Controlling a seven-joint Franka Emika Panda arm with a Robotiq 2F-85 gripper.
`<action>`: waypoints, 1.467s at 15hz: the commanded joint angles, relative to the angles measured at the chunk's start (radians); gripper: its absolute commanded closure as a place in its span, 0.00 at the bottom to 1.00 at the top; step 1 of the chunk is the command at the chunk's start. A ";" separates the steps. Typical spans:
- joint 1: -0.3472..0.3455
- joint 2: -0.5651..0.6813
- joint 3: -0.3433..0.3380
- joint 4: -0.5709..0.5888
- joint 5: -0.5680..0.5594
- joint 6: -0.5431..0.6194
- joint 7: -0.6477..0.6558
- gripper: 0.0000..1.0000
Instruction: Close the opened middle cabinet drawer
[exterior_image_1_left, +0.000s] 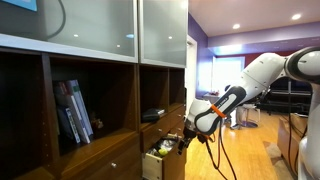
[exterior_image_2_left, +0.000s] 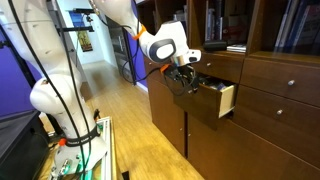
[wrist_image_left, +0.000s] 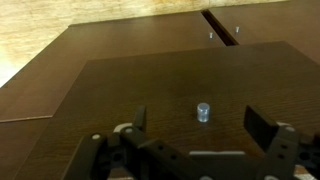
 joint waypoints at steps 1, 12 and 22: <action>0.002 0.000 -0.002 0.001 -0.003 -0.002 0.004 0.00; 0.033 0.050 0.012 0.047 0.091 0.041 -0.117 0.00; 0.010 0.225 0.086 0.210 0.452 0.171 -0.457 0.00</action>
